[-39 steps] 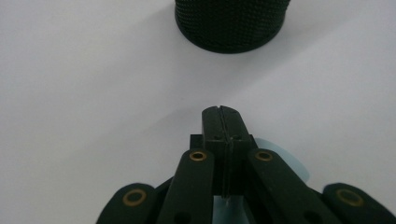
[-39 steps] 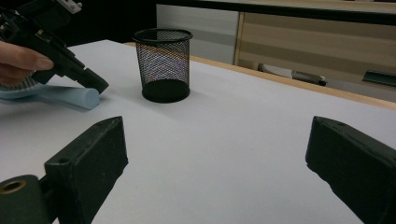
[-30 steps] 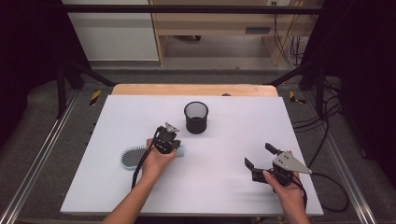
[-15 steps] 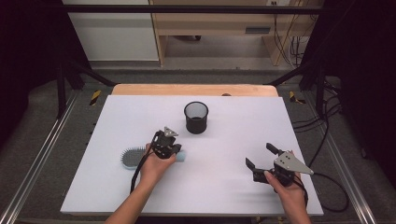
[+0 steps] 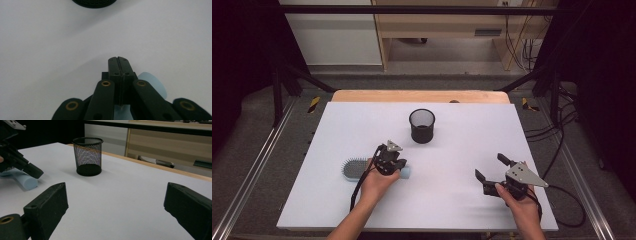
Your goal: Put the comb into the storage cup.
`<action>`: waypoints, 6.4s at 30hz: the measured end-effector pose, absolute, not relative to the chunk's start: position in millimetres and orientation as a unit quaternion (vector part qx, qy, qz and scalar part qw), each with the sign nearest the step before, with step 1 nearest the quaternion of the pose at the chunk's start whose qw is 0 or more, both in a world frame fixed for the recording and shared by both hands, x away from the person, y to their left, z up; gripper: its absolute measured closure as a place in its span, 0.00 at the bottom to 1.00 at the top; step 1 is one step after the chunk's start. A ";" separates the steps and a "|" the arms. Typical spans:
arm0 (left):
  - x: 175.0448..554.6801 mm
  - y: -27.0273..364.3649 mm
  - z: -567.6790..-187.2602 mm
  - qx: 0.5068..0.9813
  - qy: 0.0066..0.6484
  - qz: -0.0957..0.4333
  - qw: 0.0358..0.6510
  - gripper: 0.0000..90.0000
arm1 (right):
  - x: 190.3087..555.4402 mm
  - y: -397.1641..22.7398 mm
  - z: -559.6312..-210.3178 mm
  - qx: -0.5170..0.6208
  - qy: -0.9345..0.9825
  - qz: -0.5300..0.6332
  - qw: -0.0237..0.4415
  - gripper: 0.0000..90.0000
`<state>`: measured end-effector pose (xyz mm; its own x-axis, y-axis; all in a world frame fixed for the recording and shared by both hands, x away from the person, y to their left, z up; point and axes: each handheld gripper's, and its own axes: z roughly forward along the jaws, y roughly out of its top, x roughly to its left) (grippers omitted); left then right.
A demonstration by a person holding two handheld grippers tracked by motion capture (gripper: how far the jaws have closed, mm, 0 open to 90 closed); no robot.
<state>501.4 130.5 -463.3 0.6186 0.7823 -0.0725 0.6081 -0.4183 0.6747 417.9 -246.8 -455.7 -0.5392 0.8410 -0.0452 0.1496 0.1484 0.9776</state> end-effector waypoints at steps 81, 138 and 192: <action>422.0 166.5 -463.1 0.847 0.370 0.066 0.376 1.00 | 417.0 -243.4 -458.6 0.350 0.707 0.525 0.321 0.06; 392.9 267.6 -462.7 0.858 0.412 0.088 0.293 1.00 | 418.5 -239.4 -461.7 0.347 0.713 0.521 0.315 0.06; 400.6 308.8 -457.2 0.847 0.436 0.119 0.282 1.00 | 416.9 -236.1 -461.7 0.344 0.717 0.519 0.313 0.06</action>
<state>400.6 308.8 -457.2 0.5922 0.8047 -0.0435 0.6703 -0.4620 0.5807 416.9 -236.1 -461.7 -0.5673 0.8184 -0.0917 0.1696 0.2250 0.9595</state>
